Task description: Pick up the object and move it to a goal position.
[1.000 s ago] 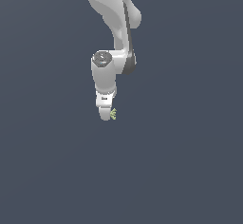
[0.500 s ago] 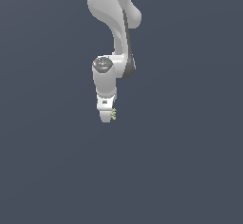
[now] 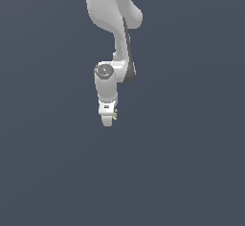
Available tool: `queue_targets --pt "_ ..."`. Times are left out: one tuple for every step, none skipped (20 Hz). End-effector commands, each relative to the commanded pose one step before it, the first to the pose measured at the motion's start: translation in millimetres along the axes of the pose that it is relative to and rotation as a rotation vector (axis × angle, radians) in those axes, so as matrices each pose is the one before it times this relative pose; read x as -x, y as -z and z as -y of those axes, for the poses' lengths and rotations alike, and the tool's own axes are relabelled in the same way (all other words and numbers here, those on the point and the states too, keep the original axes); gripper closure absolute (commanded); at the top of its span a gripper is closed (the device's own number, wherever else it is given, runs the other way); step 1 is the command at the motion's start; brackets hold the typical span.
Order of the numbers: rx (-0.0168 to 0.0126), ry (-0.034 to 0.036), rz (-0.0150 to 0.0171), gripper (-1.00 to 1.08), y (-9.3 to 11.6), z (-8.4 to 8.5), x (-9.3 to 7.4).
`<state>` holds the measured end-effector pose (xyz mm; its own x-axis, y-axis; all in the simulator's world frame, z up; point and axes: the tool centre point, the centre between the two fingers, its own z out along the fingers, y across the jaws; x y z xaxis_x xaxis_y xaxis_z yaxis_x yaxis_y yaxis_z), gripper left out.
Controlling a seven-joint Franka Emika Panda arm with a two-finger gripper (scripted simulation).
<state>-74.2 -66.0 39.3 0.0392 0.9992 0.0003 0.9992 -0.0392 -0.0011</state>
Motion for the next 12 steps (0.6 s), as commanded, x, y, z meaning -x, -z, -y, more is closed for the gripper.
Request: queue_targets --pt "0.00088 0.00001 0.00021 1.08 -0.37 -0.33 0.12" --pt "0.00000 0.00000 0.00000 1.08 0.00 0.00 0.00" --pt "0.00000 0.00000 0.00000 1.08 0.00 0.00 0.00" --pt "0.00000 0.00000 0.00000 1.08 0.00 0.00 0.00" --pt "0.00000 0.00000 0.00000 1.08 0.00 0.00 0.00" --pt "0.00000 0.00000 0.00000 1.08 0.00 0.00 0.00" --pt "0.00000 0.00000 0.00000 1.08 0.00 0.00 0.00" --pt "0.00000 0.00000 0.00000 1.08 0.00 0.00 0.00" --pt "0.00147 0.00065 0.00052 1.08 0.74 -0.50 -0.31" --pt "0.00000 0.00000 0.00000 1.08 0.29 -0.02 0.11" --pt "0.00000 0.00000 0.00000 1.08 0.87 -0.07 0.32" --pt "0.00000 0.00000 0.00000 1.08 1.45 -0.12 0.53"
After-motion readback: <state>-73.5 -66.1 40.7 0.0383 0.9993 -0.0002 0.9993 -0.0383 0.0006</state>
